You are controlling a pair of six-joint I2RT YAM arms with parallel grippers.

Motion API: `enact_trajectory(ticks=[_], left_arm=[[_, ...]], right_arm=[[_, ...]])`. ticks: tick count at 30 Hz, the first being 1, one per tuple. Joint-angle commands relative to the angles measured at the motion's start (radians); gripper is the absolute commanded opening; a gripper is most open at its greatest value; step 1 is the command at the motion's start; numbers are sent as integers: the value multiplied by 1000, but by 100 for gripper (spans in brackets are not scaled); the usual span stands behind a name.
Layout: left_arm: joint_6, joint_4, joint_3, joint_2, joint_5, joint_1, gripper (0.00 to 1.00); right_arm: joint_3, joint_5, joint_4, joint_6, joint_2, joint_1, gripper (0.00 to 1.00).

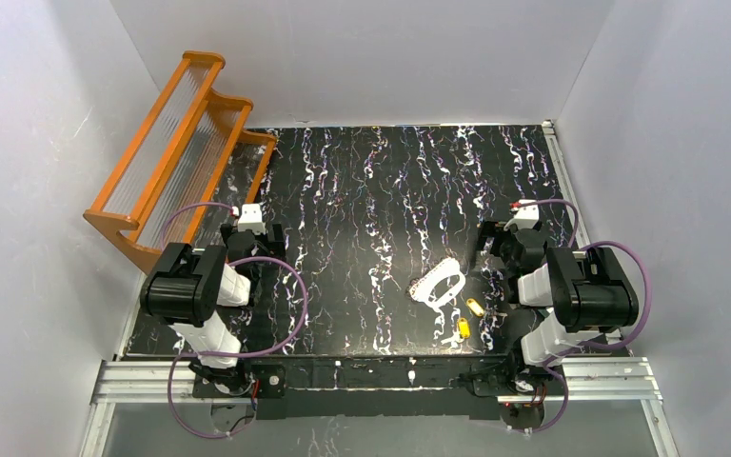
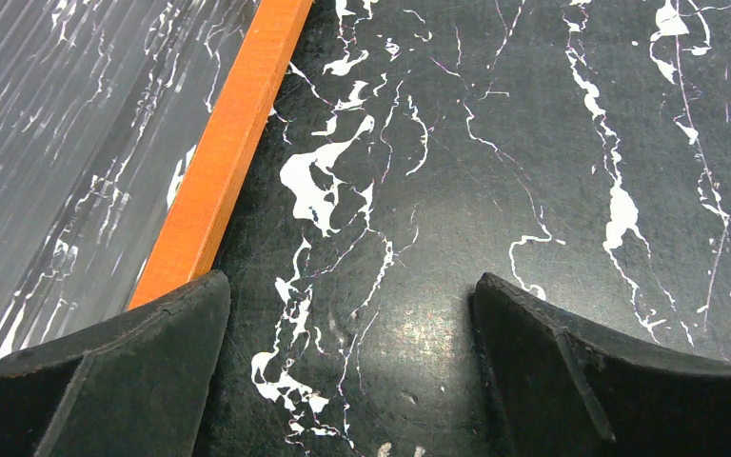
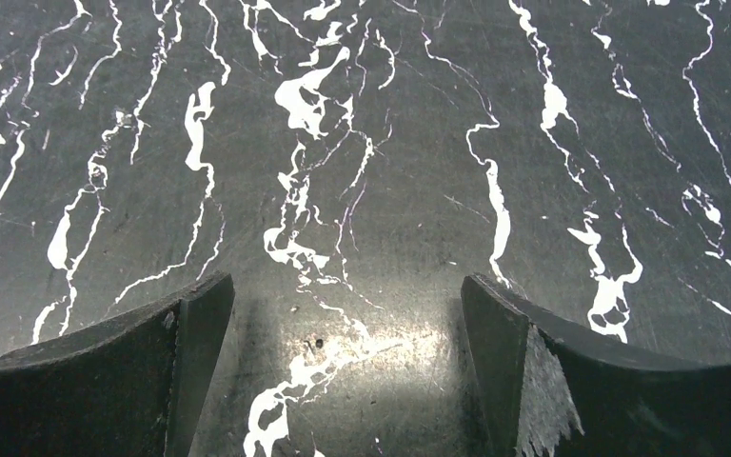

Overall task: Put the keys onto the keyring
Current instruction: Move the keyring to the center of the board.

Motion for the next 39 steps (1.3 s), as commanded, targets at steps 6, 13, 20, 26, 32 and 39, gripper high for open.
enact_trajectory(ticks=[6,13,20,26,32,39], left_arm=[[11,22,6,5,-9,11,98],[9,20,4,3,-4,14,98],[7,22,0,0,-3,14,98],[67,-59,15,-70,58,-12,98],[-19,-596,222,-465,140,-166,98],[-313,-906,405,-584,313,-167,98]], right_arm=[[33,-16,59,1,7,-7,99],[36,-13,43,-2,3,-7,99],[26,-16,63,-1,-1,-7,99],[33,27,40,2,-35,-2,99],[271,155,-592,297,-385,34,99],[332,3,-928,454,-542,31,99]])
